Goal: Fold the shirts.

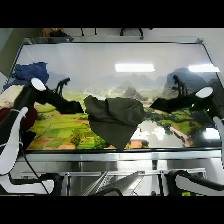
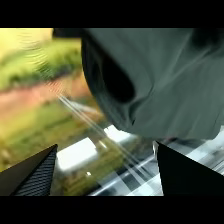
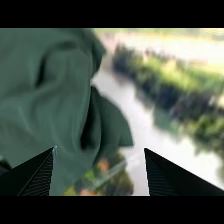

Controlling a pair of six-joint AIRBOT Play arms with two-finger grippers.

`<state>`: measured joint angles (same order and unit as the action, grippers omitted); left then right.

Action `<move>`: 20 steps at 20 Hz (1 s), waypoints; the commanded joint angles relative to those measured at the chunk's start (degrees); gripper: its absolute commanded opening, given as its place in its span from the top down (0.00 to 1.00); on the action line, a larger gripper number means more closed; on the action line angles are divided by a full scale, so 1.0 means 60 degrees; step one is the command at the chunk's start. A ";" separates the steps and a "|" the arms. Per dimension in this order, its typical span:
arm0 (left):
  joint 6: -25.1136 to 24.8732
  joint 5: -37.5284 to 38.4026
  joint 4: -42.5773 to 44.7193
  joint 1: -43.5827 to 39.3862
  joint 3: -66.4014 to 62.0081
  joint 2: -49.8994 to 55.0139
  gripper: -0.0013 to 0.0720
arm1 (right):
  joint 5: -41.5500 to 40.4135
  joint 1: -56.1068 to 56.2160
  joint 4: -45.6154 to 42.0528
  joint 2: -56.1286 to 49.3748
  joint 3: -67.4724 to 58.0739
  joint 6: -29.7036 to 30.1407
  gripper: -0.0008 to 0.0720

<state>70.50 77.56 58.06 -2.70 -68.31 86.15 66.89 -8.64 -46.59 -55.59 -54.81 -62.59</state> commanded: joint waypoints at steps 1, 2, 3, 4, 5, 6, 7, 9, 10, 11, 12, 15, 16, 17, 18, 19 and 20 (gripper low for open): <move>-0.0109 -0.2160 -0.0732 -0.0623 0.3136 -0.0841 0.07 | -0.1213 0.0685 -0.0164 0.0841 0.2382 -0.0215 0.14; -0.0229 -0.2849 -0.1191 -0.0918 0.3555 -0.0827 0.07 | -0.1632 0.0943 -0.0102 0.0758 0.2674 -0.0211 0.14; -0.0368 -0.3442 -0.1563 -0.1188 0.3818 -0.0801 0.07 | -0.2007 0.1206 -0.0095 0.0605 0.2801 -0.0208 0.14; -0.0448 -0.3942 -0.1810 -0.1490 0.3905 -0.0681 0.07 | -0.2390 0.1439 -0.0055 0.0382 0.2805 -0.0164 0.14; -0.0477 -0.4277 -0.1876 -0.1749 0.3807 -0.0488 0.07 | -0.2823 0.1610 0.0237 0.0153 0.2805 0.0015 0.14; -0.0492 -0.4550 -0.1880 -0.1967 0.3628 -0.0266 0.07 | -0.3198 0.1716 0.0670 -0.0069 0.2805 0.0273 0.14; -0.0495 -0.4707 -0.1858 -0.2135 0.3402 -0.0018 0.08 | -0.3428 0.1712 0.1257 -0.0295 0.2805 0.0685 0.14; -0.0488 -0.4601 -0.1872 -0.2259 0.2871 0.0503 0.13 | -0.3585 0.1694 0.2284 -0.0696 0.2776 0.1504 0.15; -0.0492 -0.4415 -0.1887 -0.2266 0.2579 0.0739 0.39 | -0.3581 0.1694 0.2765 -0.0878 0.2707 0.1909 0.16; -0.0503 -0.4175 -0.1883 -0.2262 0.2302 0.0922 0.61 | -0.3577 0.1698 0.3195 -0.0998 0.2634 0.2251 0.22; -0.0543 -0.3876 -0.1869 -0.2262 0.1978 0.1086 0.79 | -0.3581 0.1694 0.3592 -0.1071 0.2550 0.2557 0.22; -0.0670 -0.3282 -0.1869 -0.2259 0.1188 0.1158 0.97 | -0.3173 0.1690 0.4309 -0.1107 0.2157 0.3126 0.96; -0.0670 -0.3104 -0.1872 -0.2259 0.0889 0.1137 0.97 | -0.2798 0.1690 0.4401 -0.1075 0.1956 0.3220 0.96; -0.0670 -0.2849 -0.1865 -0.2259 0.0539 0.1031 0.97 | -0.2361 0.1676 0.4419 -0.0984 0.1661 0.3217 0.96; -0.0670 -0.2568 -0.1851 -0.2255 0.0149 0.0863 0.97 | -0.2007 0.1632 0.4422 -0.0823 0.1315 0.3198 0.96; -0.0667 -0.2280 -0.1851 -0.2222 -0.0306 0.0590 0.97 | -0.1603 0.1479 0.4481 -0.0583 0.0834 0.3122 0.96; -0.0659 -0.1993 -0.1858 -0.2113 -0.0776 0.0219 0.97 | -0.1224 0.1184 0.4666 -0.0310 0.0270 0.3027 0.96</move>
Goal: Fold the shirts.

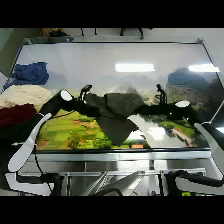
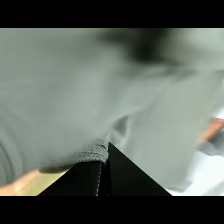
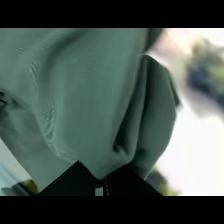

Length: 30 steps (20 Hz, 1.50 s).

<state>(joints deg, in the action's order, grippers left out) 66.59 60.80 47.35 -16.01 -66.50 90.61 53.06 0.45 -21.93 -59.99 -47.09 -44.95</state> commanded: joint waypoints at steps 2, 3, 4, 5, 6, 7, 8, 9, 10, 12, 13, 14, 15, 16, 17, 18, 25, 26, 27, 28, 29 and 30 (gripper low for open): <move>0.0193 0.1443 -0.0080 0.0506 -0.2255 -0.1472 0.97 | 0.1949 -0.1381 0.1348 0.1086 -0.2459 -0.0157 0.96; 0.0321 0.1858 -0.0084 0.0816 -0.2962 -0.1982 0.97 | 0.2233 -0.2018 0.1810 0.1381 -0.3173 -0.0310 0.96; 0.0404 0.2262 -0.0091 0.1166 -0.3738 -0.2477 0.97 | 0.2481 -0.2776 0.2291 0.1661 -0.3942 -0.0430 0.96; 0.0415 0.2532 -0.0076 0.1479 -0.4411 -0.2863 0.97 | 0.2688 -0.3515 0.2594 0.1898 -0.4615 -0.0619 0.96; 0.0506 0.2765 -0.0076 0.1858 -0.5155 -0.3293 0.97 | 0.2878 -0.4226 0.2809 0.2120 -0.5176 -0.0871 0.96; 0.0605 0.2885 -0.0084 0.2222 -0.5785 -0.3694 0.97 | 0.3053 -0.4921 0.3126 0.2368 -0.5603 -0.1078 0.96; 0.0608 0.2911 -0.0091 0.2484 -0.6200 -0.4051 0.97 | 0.3195 -0.5508 0.3570 0.2626 -0.5850 -0.1162 0.96; 0.0608 0.2940 -0.0087 0.2681 -0.6502 -0.4360 0.97 | 0.3293 -0.5927 0.4000 0.2867 -0.5920 -0.1162 0.96; 0.0608 0.3038 -0.0095 0.2834 -0.6750 -0.4615 0.97 | 0.3432 -0.6171 0.4360 0.3093 -0.5920 -0.1166 0.96; 0.0608 0.3246 -0.0106 0.2849 -0.6874 -0.5023 0.97 | 0.3825 -0.6186 0.4827 0.3402 -0.5920 -0.1162 0.96; 0.0616 0.3340 -0.0102 0.2794 -0.6874 -0.5173 0.97 | 0.4040 -0.6186 0.5034 0.3574 -0.5920 -0.1158 0.96; 0.0634 0.3373 -0.0098 0.2710 -0.6874 -0.5275 0.97 | 0.4113 -0.6186 0.5064 0.3708 -0.5920 -0.1162 0.96; 0.0634 0.3366 -0.0113 0.2561 -0.6874 -0.5340 0.97 | 0.4215 -0.6186 0.5060 0.3847 -0.5916 -0.1158 0.96; 0.0634 0.3370 -0.0106 0.2353 -0.6874 -0.5355 0.97 | 0.4339 -0.6138 0.5045 0.3967 -0.5916 -0.1158 0.96; 0.0641 0.3373 -0.0091 0.2116 -0.6874 -0.5337 0.97 | 0.4488 -0.6062 0.4998 0.4065 -0.5916 -0.1158 0.96; 0.0652 0.3370 -0.0091 0.1905 -0.6874 -0.5264 0.97 | 0.4612 -0.5967 0.4863 0.4135 -0.5905 -0.1162 0.96; 0.0925 0.3399 -0.0066 0.0933 -0.6874 -0.4105 0.97 | 0.4656 -0.5632 0.3315 0.4138 -0.4564 -0.1515 0.96; 0.0925 0.3472 -0.0066 0.0911 -0.6874 -0.3952 0.97 | 0.4634 -0.5632 0.3140 0.4116 -0.4215 -0.1519 0.96; 0.0929 0.3639 -0.0066 0.0911 -0.6874 -0.3785 0.97 | 0.4630 -0.5632 0.2991 0.4065 -0.3887 -0.1519 0.96; 0.0933 0.3796 -0.0044 0.0911 -0.6874 -0.3617 0.97 | 0.4615 -0.5632 0.2929 0.3985 -0.3592 -0.1519 0.96; 0.0933 0.3923 0.0055 0.0911 -0.6874 -0.3410 0.97 | 0.4550 -0.5632 0.2885 0.3850 -0.3300 -0.1508 0.96; 0.0969 0.3974 0.0299 0.0911 -0.6874 -0.3184 0.97 | 0.4415 -0.5617 0.2805 0.3683 -0.3056 -0.1497 0.96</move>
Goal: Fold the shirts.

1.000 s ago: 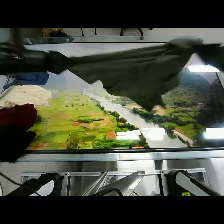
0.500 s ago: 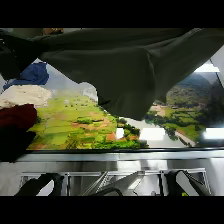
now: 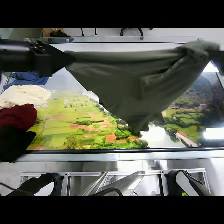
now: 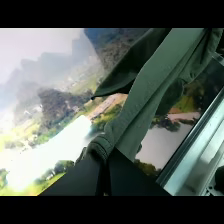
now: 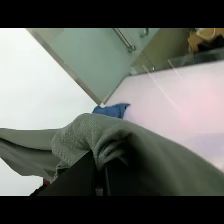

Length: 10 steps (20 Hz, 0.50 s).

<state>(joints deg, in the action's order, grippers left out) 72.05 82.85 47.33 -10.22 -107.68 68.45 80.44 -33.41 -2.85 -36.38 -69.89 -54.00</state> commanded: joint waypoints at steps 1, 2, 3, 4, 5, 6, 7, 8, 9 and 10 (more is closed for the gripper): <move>0.0080 0.0310 0.0477 -0.0055 -0.0011 0.0772 0.97 | -0.0361 0.0153 -0.0514 -0.0484 0.0980 0.0131 0.96; 0.0080 0.0302 0.0484 -0.0055 -0.0011 0.1126 0.97 | -0.0627 0.0393 -0.0656 -0.0754 0.1177 0.0277 0.96; 0.0080 0.0302 0.0484 -0.0055 -0.0011 0.1508 0.97 | -0.0998 0.0827 -0.0790 -0.1140 0.1362 0.0404 0.96; 0.0073 0.0270 0.0510 -0.0055 -0.0011 0.1971 0.97 | -0.1432 0.1362 -0.0965 -0.1577 0.1483 0.0579 0.96; 0.0066 0.0182 0.0554 -0.0055 -0.0011 0.2484 0.97 | -0.2025 0.2051 -0.1253 -0.2149 0.1537 0.0772 0.96; 0.0062 0.0044 0.0692 -0.0055 -0.0011 0.2998 0.97 | -0.2663 0.2736 -0.1479 -0.2765 0.1537 0.1024 0.96; -0.0011 -0.0087 0.0692 -0.0055 -0.0011 0.3552 0.97 | -0.3410 0.3413 -0.1574 -0.3504 0.1537 0.1366 0.96; -0.0047 -0.0284 0.0696 -0.0055 -0.0011 0.4175 0.97 | -0.4186 0.3956 -0.1563 -0.4288 0.1526 0.1708 0.96; -0.0153 -0.0525 0.0692 -0.0055 -0.0011 0.4743 0.97 | -0.4903 0.4295 -0.1555 -0.4983 0.1475 0.2014 0.96; -0.0219 -0.0827 0.0688 -0.0025 -0.0015 0.5297 0.97 | -0.5424 0.4484 -0.1512 -0.5705 0.1300 0.2226 0.95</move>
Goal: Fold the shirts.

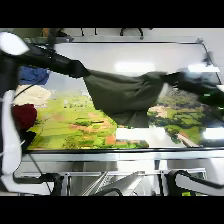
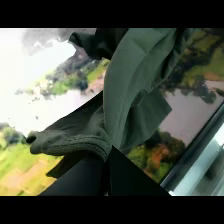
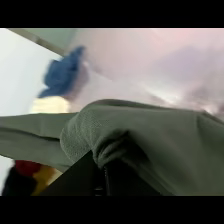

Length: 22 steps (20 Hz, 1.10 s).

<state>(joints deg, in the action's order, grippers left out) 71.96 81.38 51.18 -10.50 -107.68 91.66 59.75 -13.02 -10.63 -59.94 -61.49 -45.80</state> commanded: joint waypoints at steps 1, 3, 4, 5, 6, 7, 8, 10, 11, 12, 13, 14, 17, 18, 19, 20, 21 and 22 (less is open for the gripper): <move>-0.0197 -0.0903 0.0025 0.0066 -0.0015 0.1840 0.96 | -0.2058 0.1096 -0.0117 -0.2357 -0.0393 0.0925 0.87; -0.0138 -0.1257 -0.0055 0.0342 -0.0186 0.2426 0.10 | -0.1807 0.0925 -0.0153 -0.3078 -0.1213 0.0929 0.42; -0.0044 -0.1253 -0.0051 0.0488 -0.0375 0.2594 0.06 | -0.1617 0.0772 -0.0219 -0.3166 -0.1577 0.0925 0.42; 0.0036 -0.1082 -0.0029 0.0707 -0.0667 0.2696 0.06 | -0.1439 0.0557 -0.0397 -0.3136 -0.1916 0.0922 0.42; 0.0193 -0.0831 -0.0033 0.0940 -0.0954 0.2743 0.06 | -0.1180 0.0299 -0.0674 -0.3049 -0.2200 0.0907 0.42; 0.0368 -0.0510 -0.0029 0.1180 -0.1206 0.2736 0.06 | -0.0885 -0.0007 -0.1016 -0.2903 -0.2346 0.0772 0.42; 0.0510 -0.0087 -0.0029 0.1381 -0.1384 0.2718 0.06 | -0.0568 -0.0375 -0.1410 -0.2703 -0.2364 0.0521 0.42; 0.0780 0.0812 -0.0025 0.1759 -0.1126 0.2499 0.06 | 0.0233 -0.1056 -0.2524 -0.2408 -0.2353 -0.0211 0.42; 0.0812 0.1064 -0.0025 0.1858 -0.0565 0.2266 0.06 | 0.0656 -0.1315 -0.3162 -0.2353 -0.2346 -0.0525 0.42; 0.0805 0.1089 -0.0018 0.1912 0.0168 0.1985 0.06 | 0.0984 -0.1483 -0.3774 -0.2353 -0.2266 -0.0809 0.42; 0.0772 0.1042 -0.0018 0.1909 0.1147 0.1647 0.06 | 0.1129 -0.1566 -0.4200 -0.2357 -0.2076 -0.0994 0.42; 0.0732 0.0831 -0.0025 0.1869 0.2167 0.1311 0.06 | 0.1115 -0.1563 -0.4608 -0.2357 -0.1792 -0.1093 0.42; 0.0652 -0.0933 -0.0055 0.1228 0.5380 0.0288 0.06 | 0.0841 -0.1523 -0.4816 -0.2524 -0.1071 -0.0929 0.42; 0.0652 -0.1628 -0.0066 0.0863 0.6138 0.0084 0.06 | 0.0772 -0.1523 -0.4805 -0.2663 -0.1005 -0.0896 0.42; 0.0656 -0.2350 -0.0069 0.0397 0.6717 -0.0018 0.06 | 0.0758 -0.1519 -0.4783 -0.2805 -0.1009 -0.0896 0.42; 0.0656 -0.2980 -0.0211 -0.0058 0.7089 -0.0033 0.06 | 0.0758 -0.1512 -0.4634 -0.2954 -0.1009 -0.0834 0.42; 0.0656 -0.3727 -0.0645 -0.0565 0.7380 0.0011 0.06 | 0.0725 -0.1501 -0.4484 -0.3100 -0.1009 -0.0834 0.38; 0.0648 -0.4503 -0.1147 -0.1060 0.7508 0.0138 0.06 | 0.0627 -0.1472 -0.4401 -0.3249 -0.1009 -0.0838 0.25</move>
<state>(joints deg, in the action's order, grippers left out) 76.01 67.48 48.97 -10.26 -69.65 93.10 64.20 -21.93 -37.45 -77.36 -68.18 -50.94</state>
